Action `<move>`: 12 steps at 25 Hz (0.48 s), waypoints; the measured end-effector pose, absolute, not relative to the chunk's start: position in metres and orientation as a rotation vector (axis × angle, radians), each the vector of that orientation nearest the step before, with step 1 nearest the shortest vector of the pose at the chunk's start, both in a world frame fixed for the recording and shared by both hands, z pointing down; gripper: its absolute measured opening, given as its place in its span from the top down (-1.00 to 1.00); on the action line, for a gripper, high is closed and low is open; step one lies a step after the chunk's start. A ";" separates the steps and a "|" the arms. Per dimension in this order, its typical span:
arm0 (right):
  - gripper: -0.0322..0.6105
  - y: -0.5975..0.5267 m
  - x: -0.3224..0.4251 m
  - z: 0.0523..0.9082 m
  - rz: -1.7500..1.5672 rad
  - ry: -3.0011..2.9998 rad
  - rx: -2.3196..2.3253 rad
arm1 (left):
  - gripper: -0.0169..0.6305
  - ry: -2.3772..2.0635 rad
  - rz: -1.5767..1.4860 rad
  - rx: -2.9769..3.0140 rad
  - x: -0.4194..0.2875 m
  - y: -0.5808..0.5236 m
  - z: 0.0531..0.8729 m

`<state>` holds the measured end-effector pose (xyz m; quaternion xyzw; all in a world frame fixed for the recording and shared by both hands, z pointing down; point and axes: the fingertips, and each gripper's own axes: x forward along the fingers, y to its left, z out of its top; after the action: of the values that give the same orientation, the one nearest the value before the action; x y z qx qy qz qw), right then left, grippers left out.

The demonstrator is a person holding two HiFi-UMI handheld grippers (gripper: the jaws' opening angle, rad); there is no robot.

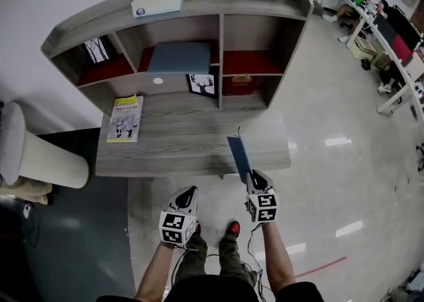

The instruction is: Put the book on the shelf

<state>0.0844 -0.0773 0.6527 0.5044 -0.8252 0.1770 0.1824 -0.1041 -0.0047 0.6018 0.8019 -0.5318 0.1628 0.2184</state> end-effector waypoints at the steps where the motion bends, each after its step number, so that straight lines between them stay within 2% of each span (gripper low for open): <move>1: 0.71 -0.072 0.088 0.650 0.534 -2.339 1.441 | 0.92 -1.464 0.439 2.221 -0.100 -0.005 0.597; 6: 0.71 -0.050 0.108 0.618 0.666 -2.397 1.540 | 0.92 -1.446 0.409 2.271 -0.079 -0.005 0.572; 12: 0.71 -0.040 0.138 0.575 0.677 -2.468 1.627 | 0.92 -1.432 0.386 2.335 -0.051 -0.008 0.543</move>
<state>0.1380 -0.0405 0.5749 0.5357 -0.8126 0.2229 0.0542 -0.0510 -0.0075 0.5435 0.8294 -0.5086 0.1369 0.1865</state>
